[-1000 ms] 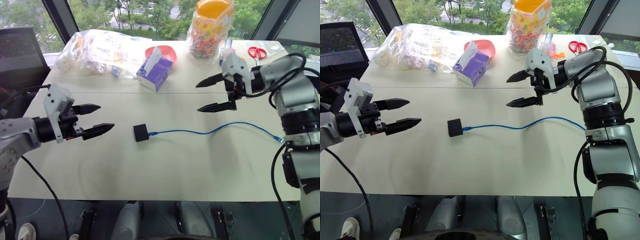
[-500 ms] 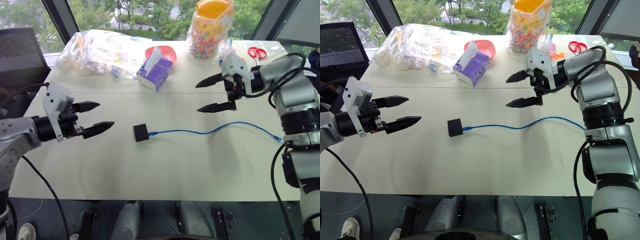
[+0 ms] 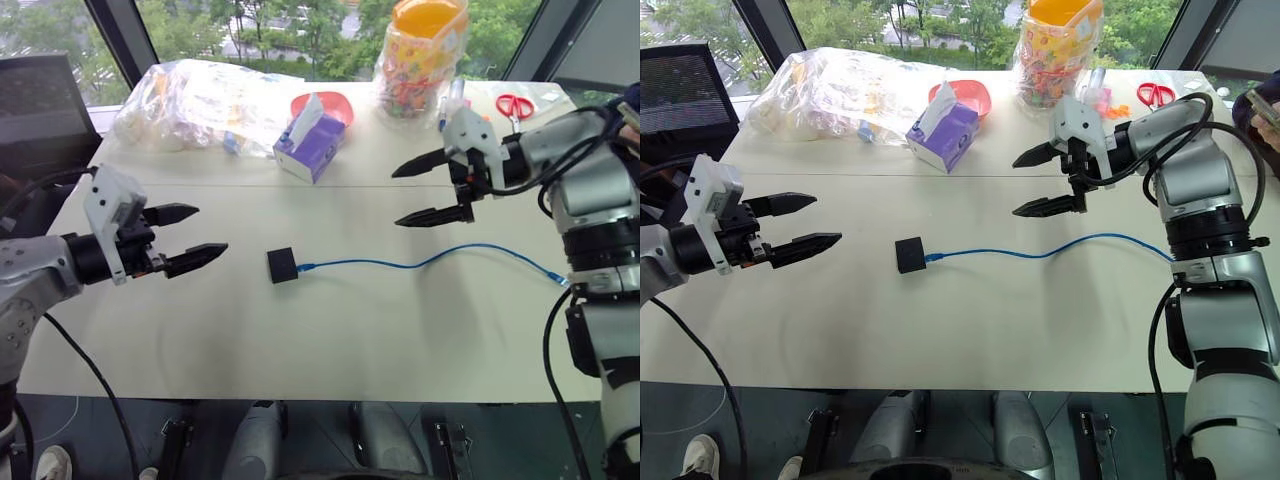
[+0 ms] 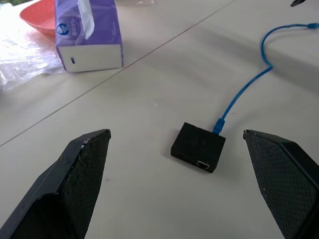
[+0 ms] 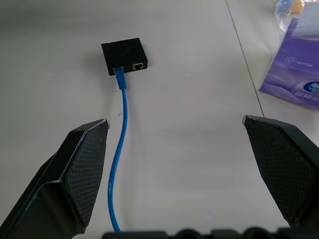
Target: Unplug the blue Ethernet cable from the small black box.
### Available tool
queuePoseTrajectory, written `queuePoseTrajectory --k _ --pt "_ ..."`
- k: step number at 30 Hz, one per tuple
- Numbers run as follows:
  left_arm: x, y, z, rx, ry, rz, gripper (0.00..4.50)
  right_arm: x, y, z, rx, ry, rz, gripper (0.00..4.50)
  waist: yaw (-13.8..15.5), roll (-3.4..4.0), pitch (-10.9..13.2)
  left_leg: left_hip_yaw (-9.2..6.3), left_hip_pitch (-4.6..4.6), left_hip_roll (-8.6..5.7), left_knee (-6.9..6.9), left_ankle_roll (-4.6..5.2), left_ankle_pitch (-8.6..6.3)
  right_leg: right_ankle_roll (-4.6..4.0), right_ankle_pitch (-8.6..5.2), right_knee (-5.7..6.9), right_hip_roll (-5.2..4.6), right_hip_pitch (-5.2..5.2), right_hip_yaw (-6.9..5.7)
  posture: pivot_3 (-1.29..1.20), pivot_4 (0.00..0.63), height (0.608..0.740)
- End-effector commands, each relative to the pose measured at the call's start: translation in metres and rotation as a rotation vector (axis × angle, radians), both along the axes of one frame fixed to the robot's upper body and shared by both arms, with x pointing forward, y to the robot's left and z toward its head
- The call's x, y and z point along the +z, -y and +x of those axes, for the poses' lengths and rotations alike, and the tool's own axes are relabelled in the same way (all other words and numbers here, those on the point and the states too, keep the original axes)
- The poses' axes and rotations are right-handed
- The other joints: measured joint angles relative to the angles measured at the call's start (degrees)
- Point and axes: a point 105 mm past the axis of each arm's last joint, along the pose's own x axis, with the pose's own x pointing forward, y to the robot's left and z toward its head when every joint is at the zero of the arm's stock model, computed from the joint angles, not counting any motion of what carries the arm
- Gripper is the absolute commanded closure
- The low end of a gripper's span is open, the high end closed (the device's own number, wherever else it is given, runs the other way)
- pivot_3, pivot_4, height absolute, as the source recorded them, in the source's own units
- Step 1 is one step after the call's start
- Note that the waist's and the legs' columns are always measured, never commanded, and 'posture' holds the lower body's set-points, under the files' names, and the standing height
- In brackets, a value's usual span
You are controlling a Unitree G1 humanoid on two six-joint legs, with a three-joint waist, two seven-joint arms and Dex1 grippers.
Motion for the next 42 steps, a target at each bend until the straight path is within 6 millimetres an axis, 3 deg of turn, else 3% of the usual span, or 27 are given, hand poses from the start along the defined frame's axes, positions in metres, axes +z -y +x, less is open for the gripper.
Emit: queuePoseTrajectory --k 1,5,8,18,27,38,41,42 --pt "0.010 0.001 0.002 -0.010 0.035 0.002 0.05 0.008 -0.002 -0.012 0.046 0.017 -0.001 0.00 0.02 0.00 0.00 0.00 0.01 0.00 0.01 0.00 0.00 0.00 0.00 0.03 0.00 0.00 0.00 0.00 0.150 0.740" --pt "0.010 0.003 0.005 -0.023 0.034 0.005 0.05 -0.001 -0.017 -0.028 0.123 -0.043 0.008 0.00 0.01 0.00 0.00 0.00 0.02 0.00 0.07 0.00 0.00 0.00 0.00 0.10 0.01 0.00 0.00 0.00 0.150 0.740" --pt "0.009 0.007 0.007 -0.034 0.033 0.005 0.05 -0.023 -0.039 -0.037 0.160 -0.090 0.008 0.00 -0.14 -0.01 -0.01 -0.01 0.05 0.01 0.07 0.00 0.00 0.00 0.00 0.15 0.03 0.00 0.00 0.00 0.150 0.740" --pt "0.000 0.011 0.000 -0.030 0.019 0.019 0.05 -0.068 -0.087 -0.019 0.068 -0.038 0.019 0.00 -0.07 -0.02 -0.01 -0.02 0.06 0.01 0.13 -0.02 0.03 0.00 0.00 0.20 0.04 0.00 0.01 0.00 0.150 0.740" --pt "-0.006 0.016 -0.008 -0.025 0.012 0.033 0.05 -0.097 -0.109 -0.001 0.006 0.000 -0.016 0.00 -0.02 -0.03 -0.02 -0.03 0.06 0.01 0.12 -0.12 0.08 -0.01 0.00 0.22 0.04 0.01 0.00 0.00 0.150 0.740" --pt "-0.009 0.013 -0.015 -0.009 0.001 0.049 0.05 -0.117 -0.111 0.010 -0.030 -0.008 -0.049 0.00 -0.05 -0.03 -0.02 -0.04 0.08 0.01 0.12 -0.15 0.10 -0.01 0.01 0.25 0.05 0.01 0.00 0.00 0.150 0.740" --pt "-0.009 0.013 -0.014 -0.008 0.000 0.051 0.00 -0.121 -0.111 0.010 -0.026 -0.020 -0.060 0.85 -0.05 -0.03 -0.02 -0.04 0.08 0.01 0.12 -0.15 0.10 -0.01 0.01 0.25 0.05 0.01 0.00 0.00 0.150 0.740" --pt "-0.008 0.012 -0.014 -0.008 0.000 0.051 0.00 -0.123 -0.111 0.008 -0.016 -0.025 -0.068 1.37 -0.05 -0.03 -0.02 -0.04 0.08 0.01 0.12 -0.15 0.10 -0.01 0.01 0.25 0.05 0.01 0.00 0.00 0.150 0.740"
